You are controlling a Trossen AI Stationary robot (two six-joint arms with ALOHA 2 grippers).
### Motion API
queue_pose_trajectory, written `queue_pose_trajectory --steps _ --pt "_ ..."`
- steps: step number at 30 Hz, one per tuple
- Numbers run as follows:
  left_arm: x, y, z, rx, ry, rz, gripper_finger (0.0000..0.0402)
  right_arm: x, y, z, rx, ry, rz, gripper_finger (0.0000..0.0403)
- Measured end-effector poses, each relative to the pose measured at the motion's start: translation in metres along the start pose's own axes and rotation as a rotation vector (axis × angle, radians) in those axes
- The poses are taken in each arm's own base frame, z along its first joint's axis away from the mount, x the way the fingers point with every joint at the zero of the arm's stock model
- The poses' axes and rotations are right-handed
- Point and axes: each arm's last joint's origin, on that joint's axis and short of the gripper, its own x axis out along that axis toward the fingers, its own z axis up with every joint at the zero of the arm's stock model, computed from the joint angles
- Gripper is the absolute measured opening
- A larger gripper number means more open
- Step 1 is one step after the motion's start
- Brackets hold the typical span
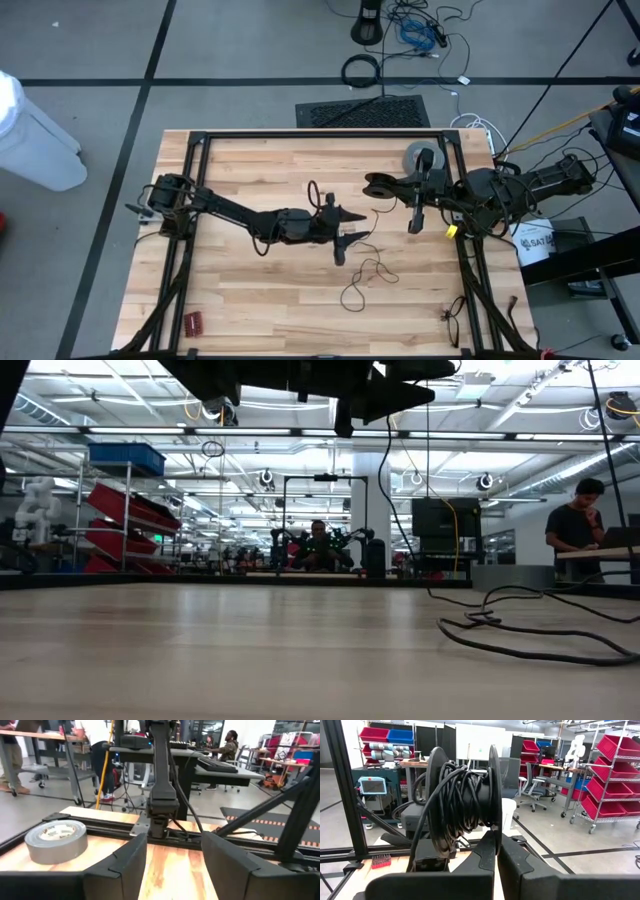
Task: Coil cords
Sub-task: Coil the black wire onto the spool
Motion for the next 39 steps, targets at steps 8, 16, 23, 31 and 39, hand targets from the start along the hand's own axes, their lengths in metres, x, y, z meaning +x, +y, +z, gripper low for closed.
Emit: queue_pose_trajectory --steps 8,16,23,31,39 --pt "0.0002 0.0009 -0.0015 -0.040 0.015 0.004 0.0217 0.0001 0.0001 -0.0001 -0.006 0.001 0.000 0.0000" --pt "0.0001 -0.0019 -0.0002 -0.019 0.009 -0.095 0.0217 0.0003 -0.0006 0.0000 -0.035 0.000 -0.003 0.0000" --pt "0.0027 0.0044 -0.0027 -0.013 0.014 -0.070 0.0217 0.0010 -0.0019 -0.0001 -0.028 0.000 -0.008 0.0000" --pt "0.0035 0.0062 -0.0022 0.004 0.016 -0.142 0.0217 0.0011 -0.0020 -0.0002 -0.016 0.001 -0.009 0.0000" --pt "0.0040 0.0024 -0.0009 0.001 0.027 -0.248 0.0217 0.0011 -0.0020 -0.0002 -0.016 0.001 -0.009 0.0000"
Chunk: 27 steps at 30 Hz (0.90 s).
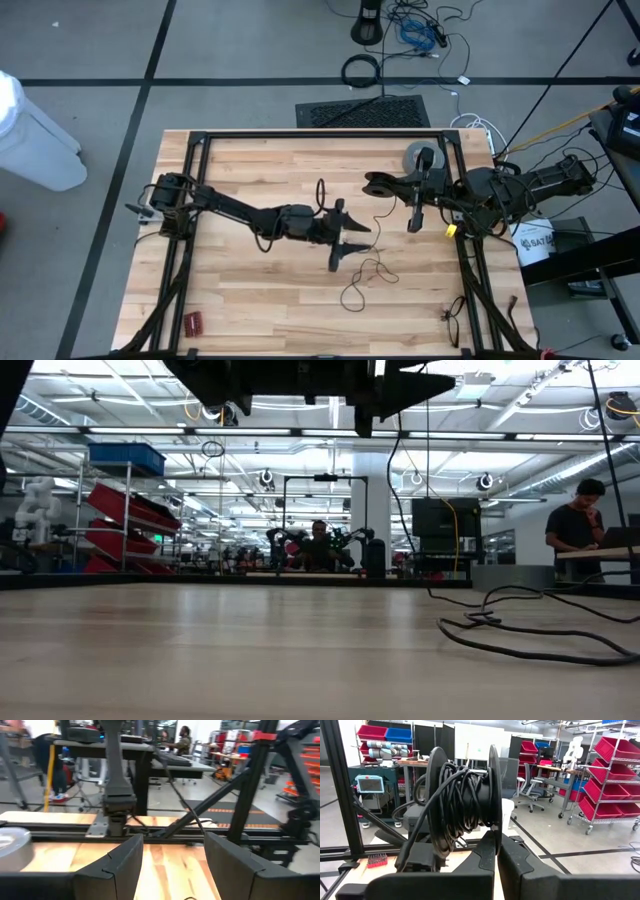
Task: Coil cords
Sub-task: Coil the black wire onto the spool
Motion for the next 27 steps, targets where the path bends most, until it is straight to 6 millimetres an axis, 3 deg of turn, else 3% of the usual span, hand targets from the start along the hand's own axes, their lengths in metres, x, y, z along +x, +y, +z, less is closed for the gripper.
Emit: queue_pose_trajectory --steps 8,27 --pt "0.0065 -0.0011 0.0094 0.009 0.033 -0.020 0.0217 0.0000 0.0000 0.0001 0.000 -0.001 0.000 0.0000" --pt "0.0053 0.0005 0.0023 -0.002 0.121 -0.030 0.0217 0.0000 0.0000 -0.0006 -0.004 0.006 0.000 0.0000"
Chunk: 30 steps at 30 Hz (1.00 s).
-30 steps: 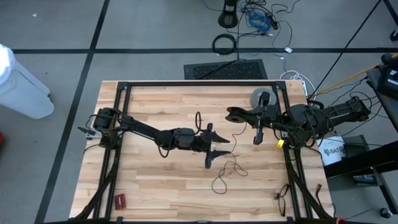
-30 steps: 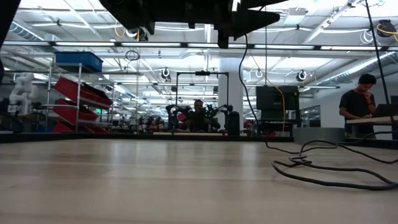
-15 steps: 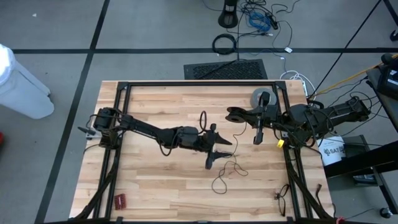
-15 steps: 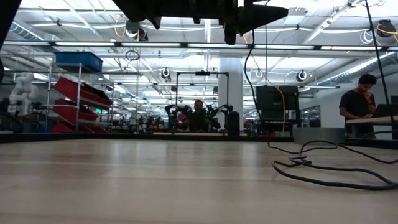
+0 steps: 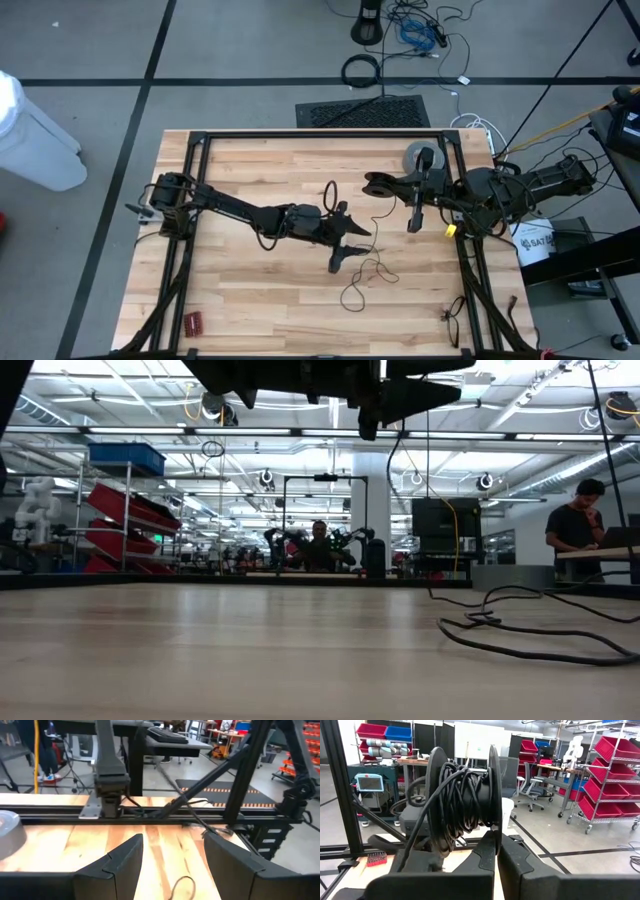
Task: Coil cords
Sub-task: Coil the black wire onto the spool
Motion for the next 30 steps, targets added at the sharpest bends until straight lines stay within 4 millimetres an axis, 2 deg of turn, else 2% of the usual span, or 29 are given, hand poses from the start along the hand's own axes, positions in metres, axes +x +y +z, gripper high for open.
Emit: queue_pose_trajectory --steps 14,23,30 --pt "-0.0014 -0.0004 0.0033 -0.002 -0.012 -0.007 0.0217 0.0000 0.0000 -0.0007 -0.002 0.007 0.000 0.0000" --pt "-0.0014 -0.0043 0.0025 -0.083 0.001 -0.076 0.0217 0.0000 0.0000 -0.0007 -0.003 0.007 0.000 0.0000" --pt "-0.0022 0.0035 -0.0016 -0.167 0.059 -0.119 0.0217 0.0000 0.0000 0.0003 -0.011 -0.003 -0.001 0.0000"
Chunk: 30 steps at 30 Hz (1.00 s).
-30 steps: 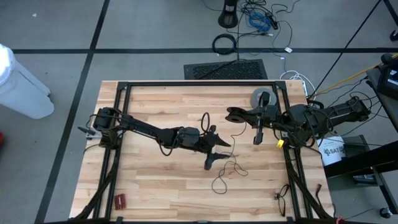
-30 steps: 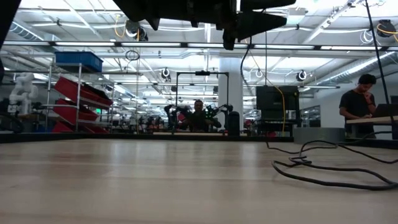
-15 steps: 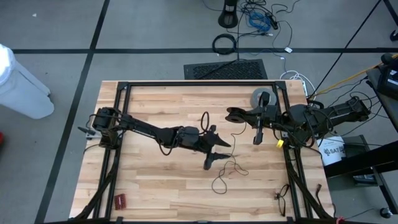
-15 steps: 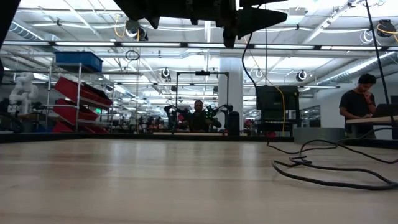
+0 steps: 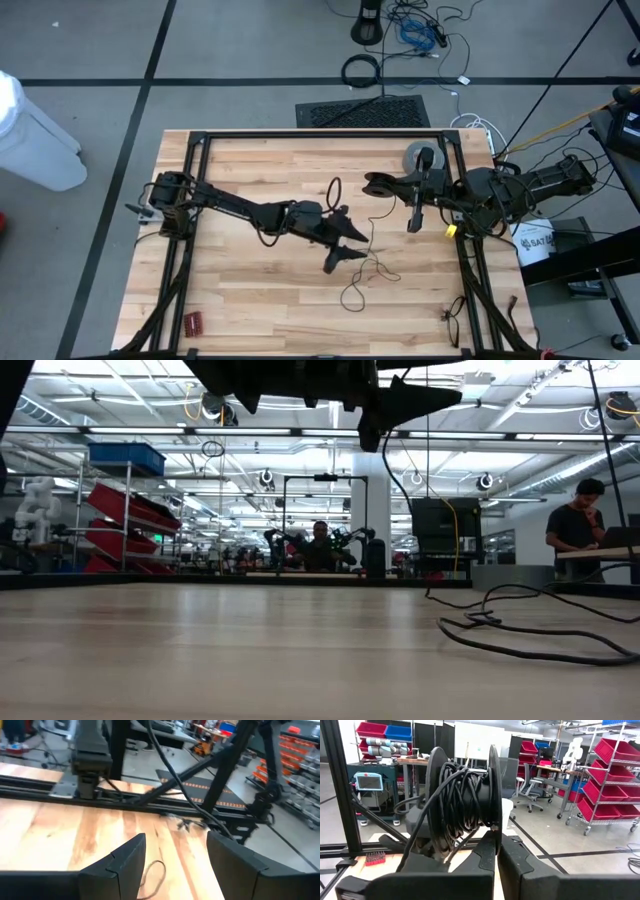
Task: Coil cords
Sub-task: Coil the black wire onto the spool
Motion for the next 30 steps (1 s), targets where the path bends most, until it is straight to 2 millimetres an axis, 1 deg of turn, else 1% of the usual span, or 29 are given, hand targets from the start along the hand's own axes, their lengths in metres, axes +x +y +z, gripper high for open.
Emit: queue_pose_trajectory --steps 4,9,13,19,23,26,30 --pt "-0.001 0.001 0.000 0.028 0.013 -0.030 0.0217 0.000 0.000 0.000 -0.004 0.000 0.000 0.0000" --pt "-0.015 0.021 0.015 0.015 0.018 0.039 0.0217 0.000 0.000 0.000 -0.003 0.000 -0.003 0.0000" --pt "-0.024 0.030 0.018 0.005 0.073 0.076 0.0217 0.000 0.000 0.000 -0.002 0.001 -0.003 0.0000" --pt "-0.023 0.023 0.022 0.038 0.037 0.027 0.0217 0.000 0.000 0.000 0.009 0.003 -0.003 0.0000" --pt "-0.024 0.026 0.021 0.076 0.049 0.051 0.0217 0.000 0.000 -0.002 0.020 0.016 -0.001 0.0000" --pt "-0.025 0.029 0.024 0.059 0.032 0.053 0.0217 0.001 0.001 -0.003 0.029 0.023 -0.001 0.0000" --pt "-0.025 0.027 0.023 0.057 0.047 0.024 0.0217 0.003 0.002 -0.005 0.026 0.036 0.000 0.0000"
